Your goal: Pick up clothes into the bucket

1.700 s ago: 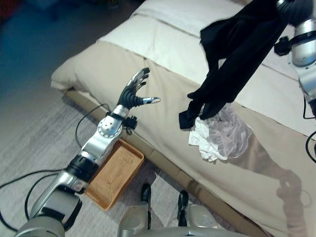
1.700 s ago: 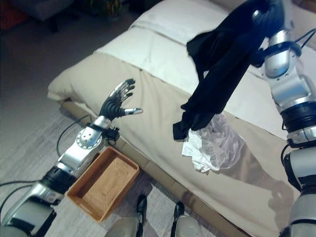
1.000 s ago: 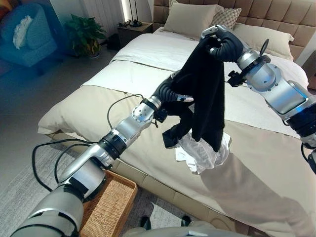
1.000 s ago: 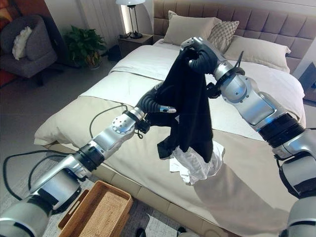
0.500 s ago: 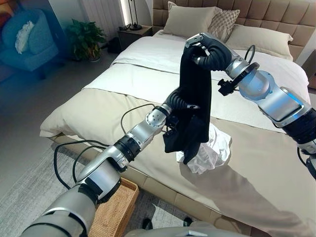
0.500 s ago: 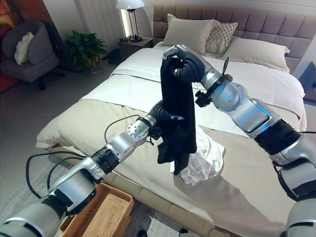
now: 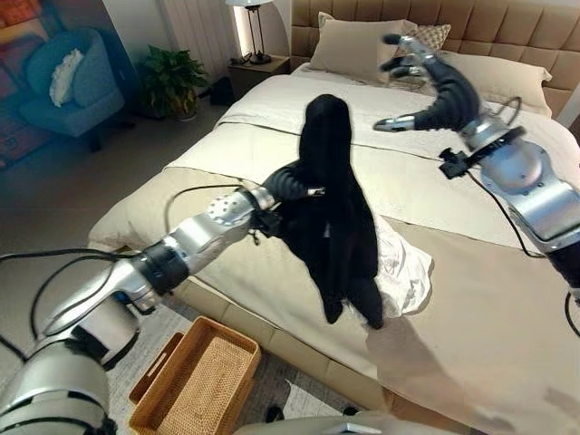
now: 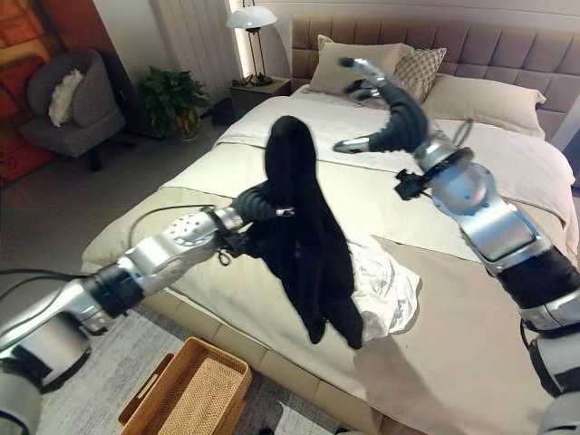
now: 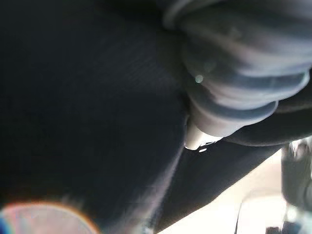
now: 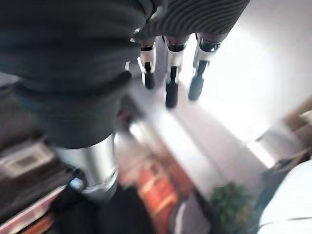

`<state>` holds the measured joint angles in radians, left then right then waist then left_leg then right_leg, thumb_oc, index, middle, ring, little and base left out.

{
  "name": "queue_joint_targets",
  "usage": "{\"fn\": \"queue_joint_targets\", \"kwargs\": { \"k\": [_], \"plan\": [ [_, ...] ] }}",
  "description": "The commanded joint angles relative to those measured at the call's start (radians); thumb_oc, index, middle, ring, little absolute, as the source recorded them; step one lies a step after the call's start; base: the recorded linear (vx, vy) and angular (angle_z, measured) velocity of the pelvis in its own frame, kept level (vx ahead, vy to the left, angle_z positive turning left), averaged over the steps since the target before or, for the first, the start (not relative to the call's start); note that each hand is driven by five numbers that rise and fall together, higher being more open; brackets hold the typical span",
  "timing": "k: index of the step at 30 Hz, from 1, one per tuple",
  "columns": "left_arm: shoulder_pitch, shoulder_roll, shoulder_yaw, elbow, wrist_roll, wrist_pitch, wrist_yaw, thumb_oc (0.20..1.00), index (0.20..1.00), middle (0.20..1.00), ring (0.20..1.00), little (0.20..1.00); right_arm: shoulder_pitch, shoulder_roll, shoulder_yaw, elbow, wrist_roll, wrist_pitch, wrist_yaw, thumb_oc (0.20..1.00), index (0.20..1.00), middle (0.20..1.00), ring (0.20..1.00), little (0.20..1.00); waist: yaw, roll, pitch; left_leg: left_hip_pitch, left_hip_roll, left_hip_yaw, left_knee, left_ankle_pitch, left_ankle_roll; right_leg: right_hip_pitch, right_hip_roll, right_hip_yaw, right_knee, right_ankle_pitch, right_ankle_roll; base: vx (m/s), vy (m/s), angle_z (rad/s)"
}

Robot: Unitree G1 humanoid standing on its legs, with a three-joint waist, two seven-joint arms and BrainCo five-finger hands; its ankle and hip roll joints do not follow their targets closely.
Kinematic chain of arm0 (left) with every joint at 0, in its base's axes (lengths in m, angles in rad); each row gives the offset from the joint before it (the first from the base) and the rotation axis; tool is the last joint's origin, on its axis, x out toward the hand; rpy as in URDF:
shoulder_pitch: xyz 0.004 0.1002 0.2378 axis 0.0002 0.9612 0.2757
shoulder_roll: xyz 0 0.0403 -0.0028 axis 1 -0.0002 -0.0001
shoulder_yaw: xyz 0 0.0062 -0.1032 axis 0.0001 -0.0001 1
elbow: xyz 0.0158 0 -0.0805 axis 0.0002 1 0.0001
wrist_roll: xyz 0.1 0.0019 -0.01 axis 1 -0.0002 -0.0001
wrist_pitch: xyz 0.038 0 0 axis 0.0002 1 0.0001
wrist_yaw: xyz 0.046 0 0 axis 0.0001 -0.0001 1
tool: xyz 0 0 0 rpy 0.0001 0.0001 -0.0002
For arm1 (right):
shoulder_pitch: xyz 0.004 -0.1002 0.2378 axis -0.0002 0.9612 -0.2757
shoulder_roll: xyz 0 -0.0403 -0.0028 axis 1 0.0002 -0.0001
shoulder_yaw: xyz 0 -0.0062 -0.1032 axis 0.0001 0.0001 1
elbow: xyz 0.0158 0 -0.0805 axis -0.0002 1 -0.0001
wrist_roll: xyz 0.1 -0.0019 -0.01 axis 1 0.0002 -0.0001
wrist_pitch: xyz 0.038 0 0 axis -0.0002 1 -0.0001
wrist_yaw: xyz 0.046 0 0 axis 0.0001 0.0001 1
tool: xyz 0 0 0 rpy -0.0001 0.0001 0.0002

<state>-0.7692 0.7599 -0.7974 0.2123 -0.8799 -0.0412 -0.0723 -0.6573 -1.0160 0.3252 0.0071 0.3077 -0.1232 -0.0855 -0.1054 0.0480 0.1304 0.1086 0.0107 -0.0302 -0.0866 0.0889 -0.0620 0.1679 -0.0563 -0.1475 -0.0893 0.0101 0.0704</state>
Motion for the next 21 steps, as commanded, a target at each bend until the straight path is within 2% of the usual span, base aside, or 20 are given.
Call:
{"fn": "queue_joint_targets", "kwargs": {
  "k": [1,2,3,4,5,7,8,9,12,16,19,21],
  "plan": [
    [0.009,0.077,0.158,0.047,0.062,-0.074,0.066,0.200,0.200,0.200,0.200,0.200,0.112,0.025,-0.126,0.002,0.059,-0.027,-0.044,1.000,1.000,1.000,1.000,1.000,0.040,-0.048,-0.033,-0.024,-0.009,0.000,0.091,-0.091,-0.003,-0.043,-0.053,-0.034,0.072,-0.011,0.055,0.00,0.000,0.00],
    [0.047,0.096,0.213,0.046,0.062,-0.080,0.080,0.200,0.200,0.200,0.200,0.200,0.171,0.051,-0.171,0.003,0.069,-0.026,-0.046,1.000,1.000,1.000,1.000,1.000,0.043,-0.049,-0.032,-0.024,-0.009,-0.001,0.092,-0.092,-0.002,-0.042,-0.052,-0.034,0.071,-0.012,0.054,0.00,0.000,0.00],
    [0.050,0.096,0.213,0.043,0.063,-0.079,0.081,0.200,0.200,0.200,0.200,0.200,0.177,0.052,-0.175,-0.002,0.068,-0.024,-0.045,1.000,1.000,1.000,1.000,1.000,0.044,-0.050,-0.033,-0.024,-0.009,-0.002,0.092,-0.092,-0.002,-0.041,-0.053,-0.035,0.070,-0.013,0.054,0.01,-0.009,0.05],
    [0.145,0.136,0.332,0.039,0.093,-0.078,0.112,0.200,0.200,0.200,0.200,0.200,0.310,0.143,-0.265,0.001,0.101,-0.024,-0.049,1.000,1.000,1.000,1.000,1.000,0.048,-0.046,-0.027,-0.025,-0.010,-0.003,0.096,-0.095,-0.001,-0.040,-0.052,-0.038,0.072,-0.016,0.052,0.01,-0.006,0.04],
    [0.149,0.137,0.333,0.036,0.093,-0.077,0.112,0.200,0.200,0.200,0.200,0.200,0.314,0.144,-0.266,-0.002,0.101,-0.023,-0.049,1.000,1.000,1.000,1.000,1.000,0.047,-0.047,-0.030,-0.026,-0.010,-0.003,0.096,-0.095,-0.001,-0.041,-0.053,-0.038,0.072,-0.017,0.052,0.02,-0.009,0.07],
    [0.285,0.181,0.505,0.029,0.156,-0.084,0.135,0.200,0.200,0.200,0.200,0.200,0.465,0.286,-0.338,0.016,0.114,-0.020,-0.052,1.000,1.000,1.000,1.000,1.000,0.051,-0.038,-0.027,-0.029,-0.014,-0.006,0.103,-0.103,0.006,-0.045,-0.054,-0.034,0.073,-0.019,0.052,0.03,0.000,0.09],
    [0.286,0.181,0.506,0.028,0.156,-0.084,0.135,0.200,0.200,0.200,0.200,0.200,0.465,0.286,-0.338,0.016,0.113,-0.020,-0.052,1.000,1.000,1.000,1.000,1.000,0.050,-0.038,-0.027,-0.029,-0.014,-0.006,0.103,-0.103,0.006,-0.045,-0.054,-0.034,0.073,-0.020,0.052,0.03,0.007,0.05],
    [0.382,0.218,0.636,0.033,0.203,-0.092,0.149,0.200,0.200,0.200,0.200,0.200,0.555,0.352,-0.378,0.055,0.111,-0.013,-0.042,1.000,1.000,1.000,1.000,1.000,0.053,-0.033,-0.024,-0.032,-0.017,-0.005,0.106,-0.106,0.009,-0.047,-0.054,-0.030,0.071,-0.020,0.052,0.03,0.008,0.04],
    [0.472,0.260,0.788,0.062,0.245,-0.112,0.164,0.200,0.200,0.200,0.200,0.200,0.644,0.412,-0.421,0.170,0.094,-0.002,-0.035,1.000,1.000,1.000,1.000,1.000,0.060,-0.025,-0.018,-0.039,-0.019,-0.006,0.105,-0.105,0.008,-0.052,-0.053,-0.029,0.061,-0.016,0.054,0.00,0.000,0.00],
    [0.549,0.316,0.923,0.069,0.259,-0.136,0.172,0.200,0.200,0.200,0.200,0.200,0.703,0.462,-0.423,0.312,0.054,0.009,-0.023,1.000,1.000,1.000,1.000,1.000,0.067,-0.016,-0.011,-0.055,-0.016,-0.005,0.110,-0.104,0.004,-0.059,-0.052,-0.031,0.045,-0.009,0.056,0.00,0.000,0.00],
    [0.641,0.306,1.034,0.050,0.242,-0.153,0.177,0.200,0.200,0.200,0.200,0.200,0.751,0.509,-0.430,0.399,0.030,0.008,-0.019,1.000,1.000,1.000,1.000,1.000,0.073,-0.016,0.000,-0.064,-0.015,-0.008,0.125,-0.107,0.001,-0.056,-0.050,-0.034,0.036,-0.007,0.055,0.00,0.000,0.00],
    [0.677,0.295,1.071,0.044,0.254,-0.159,0.183,0.200,0.200,0.200,0.200,0.200,0.766,0.534,-0.426,0.443,0.005,0.008,-0.018,1.000,1.000,1.000,1.000,1.000,0.075,-0.016,0.016,-0.076,-0.014,-0.011,0.139,-0.108,-0.001,-0.062,-0.049,-0.032,0.038,-0.008,0.052,-0.04,-0.006,0.00]
  ]
}}
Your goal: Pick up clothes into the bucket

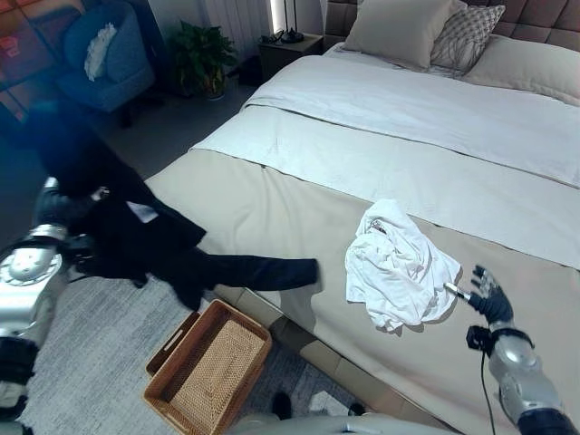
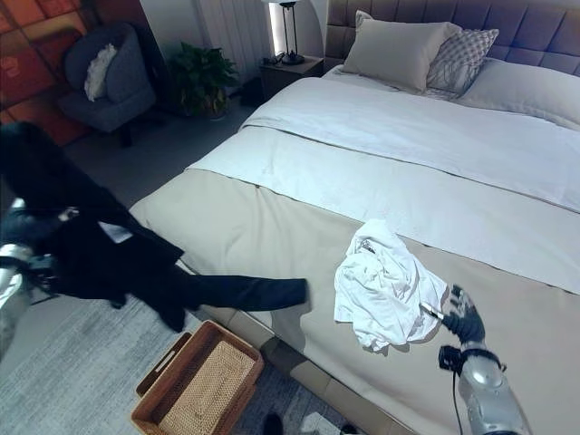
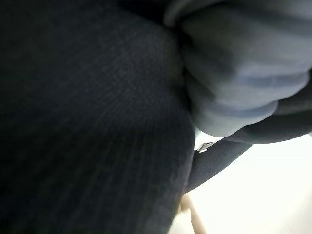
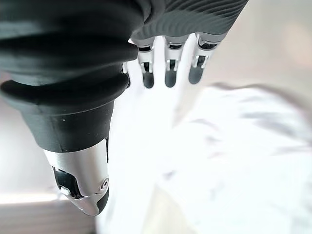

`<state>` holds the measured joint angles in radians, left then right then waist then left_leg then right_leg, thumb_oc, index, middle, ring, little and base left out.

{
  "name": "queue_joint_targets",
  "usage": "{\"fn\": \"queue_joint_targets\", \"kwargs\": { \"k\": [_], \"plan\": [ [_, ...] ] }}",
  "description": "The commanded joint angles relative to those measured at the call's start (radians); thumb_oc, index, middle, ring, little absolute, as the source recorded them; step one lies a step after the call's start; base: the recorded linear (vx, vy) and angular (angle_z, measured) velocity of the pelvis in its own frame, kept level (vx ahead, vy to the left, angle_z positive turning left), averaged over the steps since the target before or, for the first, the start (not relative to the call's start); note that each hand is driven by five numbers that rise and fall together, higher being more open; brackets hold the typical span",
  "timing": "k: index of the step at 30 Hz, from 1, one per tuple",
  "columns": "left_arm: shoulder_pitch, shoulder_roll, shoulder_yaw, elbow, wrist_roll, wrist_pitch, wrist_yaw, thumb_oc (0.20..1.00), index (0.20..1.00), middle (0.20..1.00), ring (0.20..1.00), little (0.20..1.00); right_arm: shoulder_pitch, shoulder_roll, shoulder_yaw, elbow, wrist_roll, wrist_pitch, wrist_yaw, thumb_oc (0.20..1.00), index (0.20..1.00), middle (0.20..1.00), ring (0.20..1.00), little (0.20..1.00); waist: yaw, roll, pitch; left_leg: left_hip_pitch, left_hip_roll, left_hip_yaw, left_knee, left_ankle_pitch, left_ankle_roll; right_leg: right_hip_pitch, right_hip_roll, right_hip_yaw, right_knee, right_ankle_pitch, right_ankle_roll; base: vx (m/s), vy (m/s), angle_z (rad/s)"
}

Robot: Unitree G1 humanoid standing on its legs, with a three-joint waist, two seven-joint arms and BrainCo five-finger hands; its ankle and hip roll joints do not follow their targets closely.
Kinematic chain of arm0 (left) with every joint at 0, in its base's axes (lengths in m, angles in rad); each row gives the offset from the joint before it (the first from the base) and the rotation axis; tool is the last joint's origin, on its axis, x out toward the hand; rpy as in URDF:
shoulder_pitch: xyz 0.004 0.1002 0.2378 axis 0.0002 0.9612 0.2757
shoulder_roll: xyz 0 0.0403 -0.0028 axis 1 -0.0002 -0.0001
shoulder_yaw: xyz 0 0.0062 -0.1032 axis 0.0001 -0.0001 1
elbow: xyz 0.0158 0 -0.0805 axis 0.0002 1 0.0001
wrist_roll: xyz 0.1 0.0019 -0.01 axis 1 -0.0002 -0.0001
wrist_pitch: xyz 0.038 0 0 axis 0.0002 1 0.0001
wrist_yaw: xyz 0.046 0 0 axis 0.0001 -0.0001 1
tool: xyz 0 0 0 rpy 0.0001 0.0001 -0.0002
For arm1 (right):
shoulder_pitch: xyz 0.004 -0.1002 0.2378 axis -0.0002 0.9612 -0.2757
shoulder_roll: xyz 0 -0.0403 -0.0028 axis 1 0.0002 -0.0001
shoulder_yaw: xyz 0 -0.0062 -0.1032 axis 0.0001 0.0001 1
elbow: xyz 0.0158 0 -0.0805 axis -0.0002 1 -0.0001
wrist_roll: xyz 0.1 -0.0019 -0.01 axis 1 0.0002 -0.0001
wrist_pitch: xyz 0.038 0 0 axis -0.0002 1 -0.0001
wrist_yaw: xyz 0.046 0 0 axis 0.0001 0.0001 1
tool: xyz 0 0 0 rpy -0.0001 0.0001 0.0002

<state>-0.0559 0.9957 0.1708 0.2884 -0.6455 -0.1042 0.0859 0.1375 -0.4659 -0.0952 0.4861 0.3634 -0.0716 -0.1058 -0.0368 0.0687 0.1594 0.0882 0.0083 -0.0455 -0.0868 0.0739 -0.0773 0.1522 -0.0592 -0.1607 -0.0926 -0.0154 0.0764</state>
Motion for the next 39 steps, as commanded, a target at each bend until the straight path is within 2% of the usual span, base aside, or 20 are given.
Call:
{"fn": "queue_joint_targets", "kwargs": {
  "k": [1,4,8,13,19,23,29,30,31,32,34,37,39],
  "plan": [
    [-0.024,0.053,0.125,-0.038,0.030,-0.102,0.032,0.200,0.200,0.200,0.200,0.200,-0.021,0.001,-0.003,-0.002,-0.059,-0.045,0.001,1.000,1.000,1.000,1.000,1.000,0.008,-0.036,-0.008,-0.060,-0.011,0.003,0.143,-0.093,0.014,-0.048,-0.044,-0.020,0.040,0.018,0.045,-0.04,-0.008,0.02],
    [-0.001,0.047,0.152,-0.047,0.033,-0.110,0.032,0.200,0.200,0.200,0.200,0.200,-0.008,0.018,0.011,0.065,-0.081,-0.042,0.010,1.000,1.000,1.000,1.000,1.000,0.007,-0.039,0.004,-0.069,-0.008,0.000,0.151,-0.093,0.011,-0.051,-0.040,-0.024,0.041,0.017,0.042,-0.04,-0.016,0.06],
    [0.027,-0.009,0.228,-0.108,-0.036,-0.162,0.049,0.200,0.200,0.200,0.200,0.200,0.007,0.040,0.057,0.225,-0.161,-0.028,0.008,1.000,1.000,1.000,1.000,1.000,0.016,-0.045,0.043,-0.100,-0.003,-0.018,0.155,-0.081,0.004,-0.079,-0.035,-0.037,0.051,0.018,0.038,-0.07,-0.023,0.04],
    [0.049,-0.002,0.266,-0.168,-0.048,-0.189,0.051,0.200,0.200,0.200,0.200,0.200,0.003,0.036,0.062,0.383,-0.193,-0.019,-0.004,1.000,1.000,1.000,1.000,1.000,0.023,-0.051,0.064,-0.117,-0.002,-0.030,0.152,-0.072,0.001,-0.100,-0.032,-0.051,0.064,0.016,0.036,-0.04,-0.014,0.10],
    [0.052,-0.043,0.251,-0.196,-0.074,-0.196,0.043,0.200,0.200,0.200,0.200,0.200,-0.001,0.022,0.072,0.455,-0.211,-0.013,-0.001,1.000,1.000,1.000,1.000,1.000,0.025,-0.059,0.091,-0.127,-0.005,-0.035,0.161,-0.072,0.000,-0.107,-0.033,-0.055,0.069,0.016,0.036,-0.02,-0.001,0.04],
    [0.041,-0.076,0.202,-0.187,-0.050,-0.185,0.046,0.200,0.200,0.200,0.200,0.200,-0.007,0.014,0.068,0.471,-0.205,-0.018,-0.010,1.000,1.000,1.000,1.000,1.000,0.021,-0.065,0.113,-0.141,-0.004,-0.040,0.159,-0.066,-0.002,-0.123,-0.034,-0.056,0.077,0.017,0.034,-0.06,0.006,0.02],
    [0.045,-0.154,0.151,-0.153,0.096,-0.162,0.088,0.200,0.200,0.200,0.200,0.200,-0.034,0.032,0.091,0.451,-0.188,-0.032,-0.018,1.000,1.000,1.000,1.000,1.000,0.010,-0.069,0.168,-0.201,-0.009,-0.039,0.173,-0.055,0.001,-0.206,-0.040,-0.047,0.108,0.030,0.033,-0.11,0.025,0.01],
    [0.056,-0.182,0.141,-0.140,0.237,-0.151,0.131,0.200,0.200,0.200,0.200,0.200,-0.038,0.042,0.102,0.425,-0.190,-0.042,-0.019,1.000,1.000,1.000,1.000,1.000,0.003,-0.074,0.191,-0.226,-0.009,-0.034,0.183,-0.052,0.002,-0.239,-0.042,-0.040,0.124,0.035,0.033,-0.07,0.029,-0.01],
    [0.055,-0.184,0.140,-0.142,0.241,-0.150,0.134,0.200,0.200,0.200,0.200,0.200,-0.037,0.041,0.102,0.424,-0.191,-0.042,-0.020,1.000,1.000,1.000,1.000,1.000,0.004,-0.073,0.189,-0.229,-0.009,-0.034,0.184,-0.052,0.003,-0.243,-0.042,-0.040,0.126,0.035,0.033,-0.11,0.051,-0.07],
    [0.063,-0.214,0.136,-0.126,0.339,-0.141,0.170,0.200,0.200,0.200,0.200,0.200,-0.037,0.047,0.108,0.400,-0.189,-0.050,-0.022,1.000,1.000,1.000,1.000,1.000,-0.003,-0.080,0.201,-0.249,-0.005,-0.025,0.192,-0.051,0.005,-0.273,-0.044,-0.032,0.141,0.038,0.032,-0.07,0.033,-0.07],
    [0.064,-0.241,0.125,-0.101,0.438,-0.121,0.207,0.200,0.200,0.200,0.200,0.200,-0.039,0.056,0.110,0.375,-0.181,-0.061,-0.026,1.000,1.000,1.000,1.000,1.000,-0.010,-0.088,0.215,-0.274,0.000,-0.015,0.202,-0.050,0.007,-0.312,-0.046,-0.020,0.167,0.039,0.032,-0.08,0.041,-0.17],
    [0.050,-0.260,0.094,-0.047,0.542,-0.094,0.250,0.200,0.200,0.200,0.200,0.200,-0.044,0.059,0.118,0.350,-0.182,-0.073,-0.041,1.000,1.000,1.000,1.000,1.000,-0.018,-0.096,0.238,-0.309,0.005,-0.006,0.212,-0.046,0.010,-0.365,-0.052,-0.009,0.209,0.029,0.029,-0.06,0.028,-0.18],
    [0.021,-0.274,0.068,0.004,0.557,-0.086,0.270,0.200,0.200,0.200,0.200,0.200,-0.059,0.050,0.121,0.329,-0.183,-0.077,-0.055,1.000,1.000,1.000,1.000,1.000,-0.028,-0.096,0.258,-0.339,0.005,-0.004,0.223,-0.043,0.013,-0.410,-0.059,-0.005,0.248,0.019,0.027,-0.08,0.051,-0.06]
  ]
}}
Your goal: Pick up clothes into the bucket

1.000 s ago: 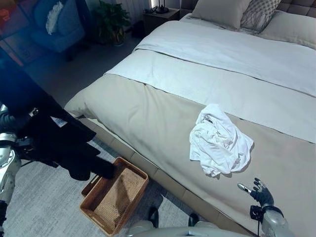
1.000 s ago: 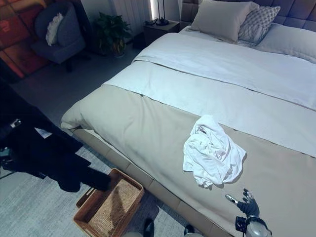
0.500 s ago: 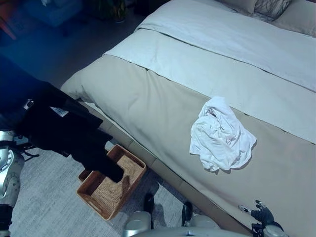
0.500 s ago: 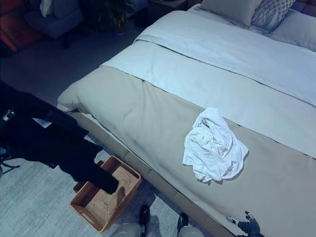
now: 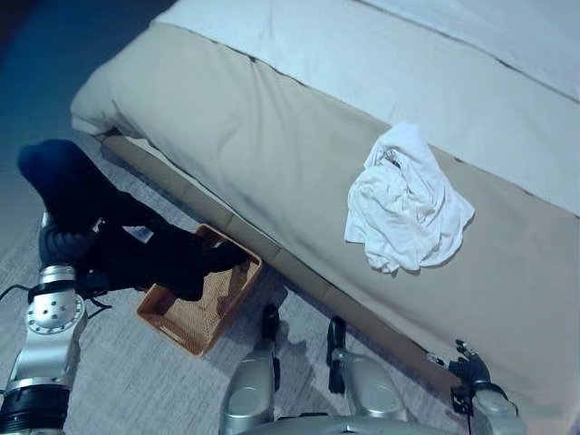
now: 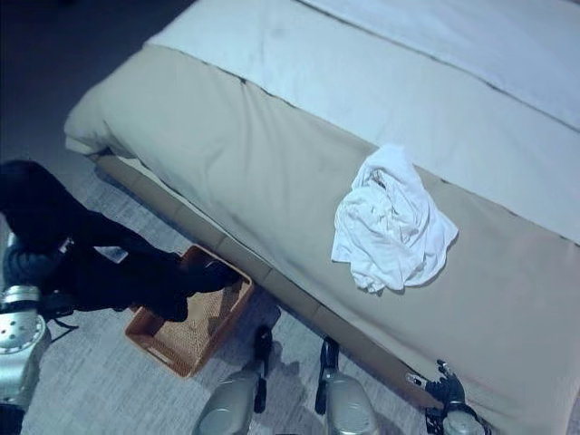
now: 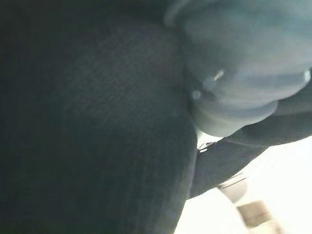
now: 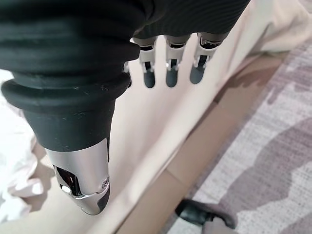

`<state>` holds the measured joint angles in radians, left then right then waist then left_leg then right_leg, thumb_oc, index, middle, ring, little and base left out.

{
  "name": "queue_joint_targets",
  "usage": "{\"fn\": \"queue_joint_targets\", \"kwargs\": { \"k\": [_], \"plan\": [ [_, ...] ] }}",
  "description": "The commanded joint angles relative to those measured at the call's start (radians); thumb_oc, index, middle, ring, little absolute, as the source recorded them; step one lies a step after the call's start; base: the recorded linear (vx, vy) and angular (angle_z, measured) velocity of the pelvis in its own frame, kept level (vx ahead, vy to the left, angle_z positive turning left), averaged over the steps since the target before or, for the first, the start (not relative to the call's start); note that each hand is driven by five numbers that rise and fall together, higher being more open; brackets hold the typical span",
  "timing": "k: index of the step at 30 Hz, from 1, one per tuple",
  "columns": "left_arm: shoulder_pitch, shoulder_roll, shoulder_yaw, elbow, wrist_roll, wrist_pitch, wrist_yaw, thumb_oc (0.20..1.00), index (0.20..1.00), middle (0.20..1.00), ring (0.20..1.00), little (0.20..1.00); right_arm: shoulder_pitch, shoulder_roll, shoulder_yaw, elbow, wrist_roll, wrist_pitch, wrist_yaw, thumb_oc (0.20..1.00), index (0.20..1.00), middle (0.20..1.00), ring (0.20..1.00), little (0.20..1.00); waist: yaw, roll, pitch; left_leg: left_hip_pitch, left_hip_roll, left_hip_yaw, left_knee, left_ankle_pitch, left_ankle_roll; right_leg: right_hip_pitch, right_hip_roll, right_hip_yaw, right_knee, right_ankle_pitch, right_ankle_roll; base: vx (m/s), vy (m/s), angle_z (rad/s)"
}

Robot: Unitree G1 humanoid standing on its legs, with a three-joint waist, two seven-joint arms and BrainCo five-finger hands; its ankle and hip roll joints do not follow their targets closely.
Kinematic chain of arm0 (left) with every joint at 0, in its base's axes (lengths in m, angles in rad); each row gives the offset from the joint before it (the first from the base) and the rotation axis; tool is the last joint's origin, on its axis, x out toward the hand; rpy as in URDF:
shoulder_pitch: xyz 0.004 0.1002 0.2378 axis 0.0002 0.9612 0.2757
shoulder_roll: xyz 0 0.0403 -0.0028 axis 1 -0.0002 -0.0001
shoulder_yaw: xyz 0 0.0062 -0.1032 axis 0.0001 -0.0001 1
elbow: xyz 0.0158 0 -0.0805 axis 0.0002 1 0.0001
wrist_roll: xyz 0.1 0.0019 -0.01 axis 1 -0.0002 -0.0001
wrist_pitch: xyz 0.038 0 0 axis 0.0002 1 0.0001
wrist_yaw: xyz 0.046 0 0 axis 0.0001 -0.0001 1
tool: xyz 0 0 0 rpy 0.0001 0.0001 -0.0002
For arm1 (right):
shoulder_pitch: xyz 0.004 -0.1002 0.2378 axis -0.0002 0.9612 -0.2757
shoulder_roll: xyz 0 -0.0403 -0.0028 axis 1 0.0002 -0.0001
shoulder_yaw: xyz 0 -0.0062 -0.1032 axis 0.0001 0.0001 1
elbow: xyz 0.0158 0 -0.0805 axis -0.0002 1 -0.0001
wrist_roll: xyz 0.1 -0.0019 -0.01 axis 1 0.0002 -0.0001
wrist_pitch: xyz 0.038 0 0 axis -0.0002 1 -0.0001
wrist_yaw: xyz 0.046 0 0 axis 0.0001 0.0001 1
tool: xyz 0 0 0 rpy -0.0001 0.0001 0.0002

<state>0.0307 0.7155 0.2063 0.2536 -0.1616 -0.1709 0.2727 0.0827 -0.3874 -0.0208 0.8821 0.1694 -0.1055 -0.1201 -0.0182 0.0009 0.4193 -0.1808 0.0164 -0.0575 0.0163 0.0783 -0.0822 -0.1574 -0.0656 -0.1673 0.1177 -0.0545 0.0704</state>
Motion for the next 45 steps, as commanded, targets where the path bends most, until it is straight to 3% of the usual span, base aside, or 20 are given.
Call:
{"fn": "queue_joint_targets", "kwargs": {
  "k": [1,4,9,10,12,13,14,15,17,22,30,31,32,42,45],
  "plan": [
    [-0.088,-0.004,0.016,0.092,0.076,-0.015,0.103,0.200,0.200,0.200,0.200,0.200,-0.009,-0.030,0.052,-0.073,0.009,-0.046,-0.049,1.000,1.000,1.000,1.000,1.000,-0.053,-0.029,0.004,-0.082,-0.004,0.011,0.127,-0.048,0.020,-0.120,-0.056,0.002,0.059,0.054,0.031,-0.09,0.080,0.01],
    [-0.160,-0.026,-0.039,0.215,0.069,-0.012,0.146,0.200,0.200,0.200,0.200,0.200,-0.031,-0.038,0.063,-0.100,0.016,-0.058,-0.073,1.000,1.000,1.000,1.000,1.000,-0.067,-0.032,0.036,-0.143,-0.016,0.017,0.186,-0.064,0.030,-0.187,-0.068,0.020,0.125,0.035,0.026,-0.05,0.048,-0.02],
    [-0.163,-0.064,-0.080,0.178,0.102,0.009,0.178,0.200,0.200,0.200,0.200,0.200,-0.051,-0.048,0.067,-0.117,0.019,-0.068,-0.109,1.000,1.000,1.000,1.000,1.000,-0.074,-0.035,0.075,-0.250,-0.031,0.017,0.297,-0.094,0.044,-0.282,-0.083,0.039,0.218,0.013,0.022,-0.06,0.053,-0.03],
    [-0.216,-0.056,-0.106,0.266,0.089,0.013,0.192,0.200,0.200,0.200,0.200,0.200,-0.071,-0.058,0.078,-0.115,0.028,-0.069,-0.118,1.000,1.000,1.000,1.000,1.000,-0.082,-0.036,0.094,-0.310,-0.039,0.015,0.358,-0.109,0.047,-0.332,-0.094,0.046,0.279,-0.007,0.017,-0.04,0.030,0.00],
    [-0.218,-0.056,-0.107,0.267,0.088,0.012,0.192,0.200,0.200,0.200,0.200,0.200,-0.072,-0.058,0.077,-0.115,0.028,-0.069,-0.118,1.000,1.000,1.000,1.000,1.000,-0.082,-0.036,0.093,-0.314,-0.039,0.015,0.361,-0.109,0.047,-0.335,-0.095,0.046,0.281,-0.008,0.017,0.00,0.022,0.02],
    [-0.280,-0.033,-0.149,0.343,0.066,0.023,0.202,0.200,0.200,0.200,0.200,0.200,-0.085,-0.066,0.100,-0.113,0.032,-0.073,-0.133,1.000,1.000,1.000,1.000,1.000,-0.093,-0.034,0.100,-0.414,-0.049,0.004,0.471,-0.168,0.047,-0.422,-0.109,0.062,0.402,-0.071,0.016,-0.05,0.027,0.05],
    [-0.285,-0.031,-0.150,0.346,0.065,0.021,0.203,0.200,0.200,0.200,0.200,0.200,-0.088,-0.065,0.099,-0.113,0.032,-0.074,-0.133,1.000,1.000,1.000,1.000,1.000,-0.093,-0.034,0.101,-0.433,-0.051,0.008,0.467,-0.137,0.051,-0.439,-0.112,0.056,0.394,-0.043,0.010,0.01,0.042,0.15],
    [-0.294,-0.022,-0.166,0.321,0.057,0.024,0.213,0.200,0.200,0.200,0.200,0.200,-0.097,-0.068,0.110,-0.125,0.037,-0.074,-0.141,1.000,1.000,1.000,1.000,1.000,-0.092,-0.031,0.101,-0.494,-0.056,0.002,0.538,-0.189,0.055,-0.504,-0.117,0.074,0.481,-0.096,0.012,-0.02,0.030,0.20],
    [-0.297,-0.015,-0.182,0.295,0.066,0.031,0.221,0.200,0.200,0.200,0.200,0.200,-0.100,-0.069,0.112,-0.140,0.047,-0.078,-0.155,1.000,1.000,1.000,1.000,1.000,-0.094,-0.028,0.101,-0.567,-0.063,-0.001,0.587,-0.198,0.055,-0.573,-0.129,0.074,0.539,-0.114,0.008,0.00,-0.002,0.20],
    [-0.407,0.026,-0.249,0.389,0.065,0.048,0.241,0.200,0.200,0.200,0.200,0.200,-0.127,-0.069,0.117,-0.160,0.090,-0.089,-0.184,1.000,1.000,1.000,1.000,1.000,-0.111,-0.036,0.101,-0.752,-0.065,0.004,0.706,-0.224,0.055,-0.753,-0.145,0.101,0.645,-0.128,0.003,-0.01,0.016,0.06],
    [-0.485,0.058,-0.318,0.485,0.063,0.082,0.246,0.200,0.200,0.200,0.200,0.200,-0.165,-0.067,0.142,-0.158,0.128,-0.100,-0.216,1.000,1.000,1.000,1.000,1.000,-0.112,-0.059,0.101,-0.931,-0.056,0.024,0.873,-0.291,0.070,-0.938,-0.136,0.126,0.782,-0.166,0.004,0.04,0.048,-0.04],
    [-0.494,0.057,-0.322,0.505,0.059,0.088,0.245,0.288,0.288,0.288,0.288,0.288,-0.168,-0.068,0.147,-0.159,0.132,-0.100,-0.219,1.000,1.000,1.000,1.000,1.000,-0.113,-0.062,0.101,-0.950,-0.056,0.026,0.894,-0.303,0.074,-0.959,-0.133,0.128,0.799,-0.170,0.006,0.05,0.059,-0.02],
    [-0.499,0.050,-0.324,0.531,0.043,0.097,0.244,1.000,1.000,1.000,1.000,1.000,-0.174,-0.068,0.155,-0.158,0.136,-0.099,-0.222,1.000,1.000,1.000,1.000,1.000,-0.111,-0.068,0.101,-0.987,-0.056,0.029,0.934,-0.318,0.078,-0.991,-0.129,0.132,0.826,-0.174,0.007,0.07,0.073,-0.05],
    [-0.522,-0.024,-0.262,0.646,-0.120,0.137,0.263,1.000,1.000,1.000,1.000,1.000,-0.176,-0.050,0.177,-0.161,0.152,-0.075,-0.218,1.000,1.000,1.000,1.000,1.000,-0.103,-0.077,0.101,-1.012,-0.064,0.028,0.949,-0.338,0.091,-1.005,-0.137,0.128,0.824,-0.178,0.013,0.03,0.032,-0.03],
    [-0.502,-0.080,-0.183,0.631,-0.306,0.103,0.270,1.000,1.000,1.000,1.000,1.000,-0.181,-0.039,0.187,-0.168,0.148,-0.061,-0.214,1.000,1.000,1.000,1.000,1.000,-0.093,-0.072,0.101,-0.980,-0.068,0.023,0.906,-0.328,0.093,-0.975,-0.139,0.126,0.777,-0.169,0.010,0.00,0.000,0.00]
  ]
}}
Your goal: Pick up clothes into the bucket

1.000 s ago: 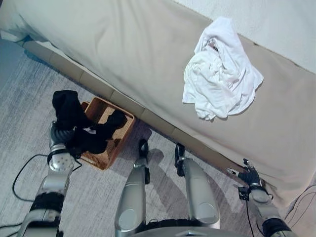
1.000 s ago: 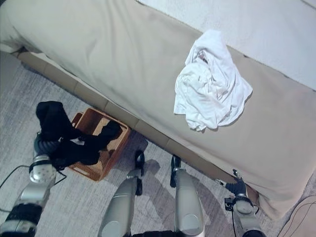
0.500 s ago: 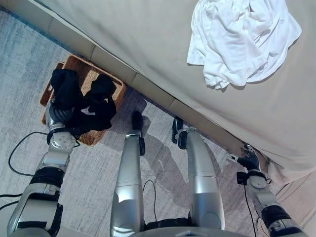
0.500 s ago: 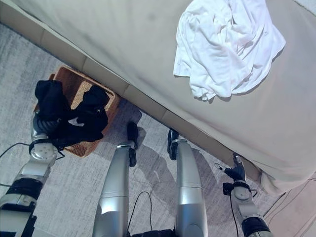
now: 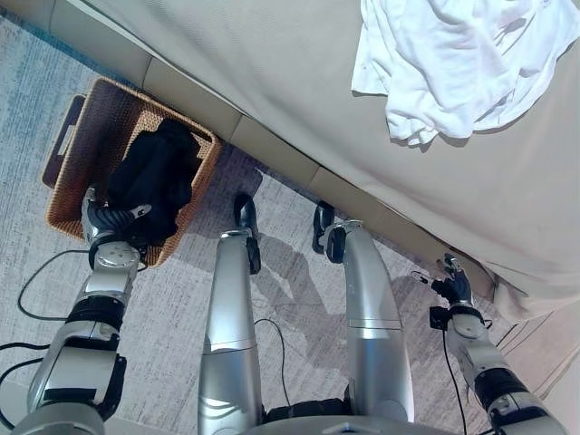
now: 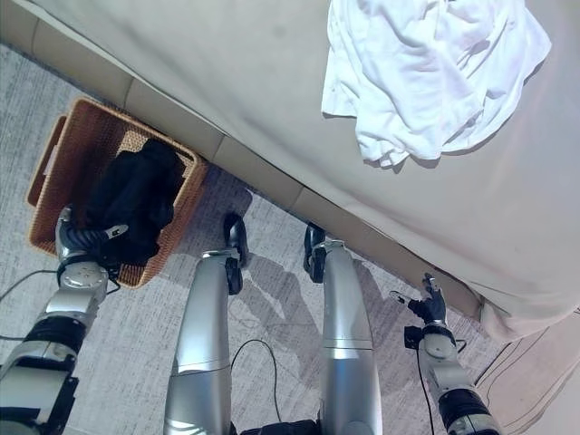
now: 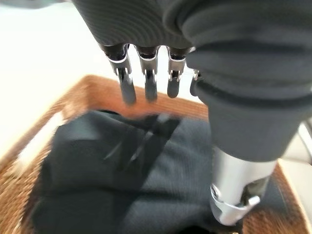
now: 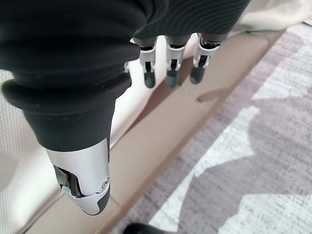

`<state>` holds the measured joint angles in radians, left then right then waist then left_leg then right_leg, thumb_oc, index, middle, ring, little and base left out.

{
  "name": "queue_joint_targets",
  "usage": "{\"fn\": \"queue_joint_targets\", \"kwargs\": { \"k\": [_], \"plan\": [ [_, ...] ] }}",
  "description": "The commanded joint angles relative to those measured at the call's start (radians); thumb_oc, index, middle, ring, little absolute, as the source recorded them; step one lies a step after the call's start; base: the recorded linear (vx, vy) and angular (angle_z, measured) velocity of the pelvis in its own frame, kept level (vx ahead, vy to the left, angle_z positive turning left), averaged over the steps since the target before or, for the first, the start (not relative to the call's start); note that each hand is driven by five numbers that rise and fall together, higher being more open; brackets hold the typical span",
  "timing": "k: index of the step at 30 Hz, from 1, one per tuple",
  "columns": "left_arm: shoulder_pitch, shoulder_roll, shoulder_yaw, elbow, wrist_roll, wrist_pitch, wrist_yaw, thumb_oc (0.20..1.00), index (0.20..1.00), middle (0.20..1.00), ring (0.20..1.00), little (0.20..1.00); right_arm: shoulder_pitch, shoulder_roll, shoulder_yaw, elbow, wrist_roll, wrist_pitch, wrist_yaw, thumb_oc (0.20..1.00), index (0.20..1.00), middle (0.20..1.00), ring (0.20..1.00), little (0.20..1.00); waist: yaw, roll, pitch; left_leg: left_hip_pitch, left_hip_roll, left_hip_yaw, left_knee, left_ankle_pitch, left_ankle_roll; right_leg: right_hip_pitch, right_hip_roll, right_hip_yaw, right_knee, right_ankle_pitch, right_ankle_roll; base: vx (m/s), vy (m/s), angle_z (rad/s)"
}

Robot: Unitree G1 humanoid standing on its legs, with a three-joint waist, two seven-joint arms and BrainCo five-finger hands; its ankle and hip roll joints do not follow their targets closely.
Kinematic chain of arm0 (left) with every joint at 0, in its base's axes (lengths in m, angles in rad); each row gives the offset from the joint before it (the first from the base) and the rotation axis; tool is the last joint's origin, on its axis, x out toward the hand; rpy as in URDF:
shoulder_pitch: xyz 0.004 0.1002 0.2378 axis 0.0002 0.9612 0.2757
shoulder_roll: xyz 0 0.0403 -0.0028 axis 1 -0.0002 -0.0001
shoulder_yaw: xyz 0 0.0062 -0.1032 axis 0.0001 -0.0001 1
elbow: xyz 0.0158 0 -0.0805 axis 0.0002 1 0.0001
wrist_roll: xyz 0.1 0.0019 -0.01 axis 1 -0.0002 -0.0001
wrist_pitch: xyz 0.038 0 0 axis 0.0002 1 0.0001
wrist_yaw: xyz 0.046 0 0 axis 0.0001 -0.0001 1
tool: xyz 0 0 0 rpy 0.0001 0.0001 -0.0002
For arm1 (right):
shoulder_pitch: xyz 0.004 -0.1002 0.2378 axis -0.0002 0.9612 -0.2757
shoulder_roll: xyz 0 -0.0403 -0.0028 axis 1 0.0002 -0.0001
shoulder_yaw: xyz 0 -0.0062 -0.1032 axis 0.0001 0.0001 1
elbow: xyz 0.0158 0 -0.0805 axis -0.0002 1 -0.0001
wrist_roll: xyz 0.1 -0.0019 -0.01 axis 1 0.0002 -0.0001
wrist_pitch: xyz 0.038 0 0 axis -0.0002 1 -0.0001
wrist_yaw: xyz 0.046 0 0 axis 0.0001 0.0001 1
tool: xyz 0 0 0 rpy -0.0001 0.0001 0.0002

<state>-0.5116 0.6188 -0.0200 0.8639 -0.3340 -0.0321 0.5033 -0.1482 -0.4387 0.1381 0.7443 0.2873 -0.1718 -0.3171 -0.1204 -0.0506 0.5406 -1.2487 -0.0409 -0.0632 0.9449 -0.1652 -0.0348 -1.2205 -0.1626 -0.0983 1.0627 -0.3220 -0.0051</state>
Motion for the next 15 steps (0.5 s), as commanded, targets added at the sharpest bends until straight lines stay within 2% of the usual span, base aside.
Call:
{"fn": "queue_joint_targets", "kwargs": {
  "k": [1,3,8,10,12,13,15],
  "plan": [
    [0.041,0.017,0.044,0.021,-0.134,-0.035,0.039,1.000,1.000,1.000,1.000,1.000,0.050,0.012,0.028,-0.031,0.030,0.005,-0.017,1.000,1.000,1.000,1.000,1.000,0.009,-0.021,-0.021,0.088,-0.011,0.029,-0.023,-0.084,0.045,0.088,-0.042,0.057,-0.168,0.099,0.085,0.00,0.000,0.00],
    [0.070,-0.012,0.095,0.013,-0.239,-0.060,0.058,1.000,1.000,1.000,1.000,1.000,0.038,0.014,0.030,-0.037,0.034,0.008,-0.015,1.000,1.000,1.000,1.000,1.000,0.018,-0.015,-0.021,0.124,-0.012,0.024,-0.062,-0.075,0.045,0.121,-0.040,0.057,-0.204,0.107,0.082,0.00,0.000,0.00],
    [0.122,-0.034,0.169,-0.001,-0.285,-0.077,0.111,1.000,1.000,1.000,1.000,1.000,0.033,0.008,0.029,-0.057,0.032,0.009,-0.019,1.000,1.000,1.000,1.000,1.000,0.031,-0.007,-0.021,0.195,-0.010,0.025,-0.150,-0.043,0.039,0.182,-0.034,0.057,-0.278,0.131,0.078,-0.01,-0.003,0.00],
    [0.166,-0.032,0.205,-0.014,-0.210,-0.062,0.153,1.000,1.000,1.000,1.000,1.000,0.038,0.007,0.031,-0.073,0.019,0.004,-0.025,1.000,1.000,1.000,1.000,1.000,0.037,-0.002,-0.021,0.264,-0.006,0.026,-0.231,-0.007,0.030,0.248,-0.026,0.048,-0.352,0.157,0.078,-0.05,-0.041,0.00],
    [0.177,-0.029,0.203,-0.023,-0.164,-0.052,0.166,1.000,1.000,1.000,1.000,1.000,0.040,0.005,0.029,-0.077,0.018,0.000,-0.027,1.000,1.000,1.000,1.000,1.000,0.039,0.000,-0.021,0.289,-0.007,0.025,-0.263,0.007,0.027,0.268,-0.022,0.043,-0.373,0.165,0.078,-0.02,-0.040,-0.02],
    [0.211,-0.025,0.180,-0.093,-0.047,-0.053,0.191,1.000,1.000,1.000,1.000,1.000,0.035,0.004,0.012,-0.075,0.016,-0.013,-0.040,1.000,1.000,1.000,1.000,1.000,0.048,0.010,-0.021,0.347,-0.006,0.025,-0.328,0.036,0.021,0.326,-0.015,0.032,-0.432,0.184,0.081,-0.04,-0.090,-0.05],
    [0.232,-0.052,0.154,-0.193,-0.026,-0.120,0.167,1.000,1.000,1.000,1.000,1.000,0.021,0.006,-0.011,-0.090,0.024,-0.035,-0.052,1.000,1.000,1.000,1.000,1.000,0.054,0.026,-0.021,0.427,-0.009,0.025,-0.409,0.068,0.015,0.399,-0.006,0.024,-0.492,0.200,0.085,-0.03,-0.106,-0.01]
  ]
}}
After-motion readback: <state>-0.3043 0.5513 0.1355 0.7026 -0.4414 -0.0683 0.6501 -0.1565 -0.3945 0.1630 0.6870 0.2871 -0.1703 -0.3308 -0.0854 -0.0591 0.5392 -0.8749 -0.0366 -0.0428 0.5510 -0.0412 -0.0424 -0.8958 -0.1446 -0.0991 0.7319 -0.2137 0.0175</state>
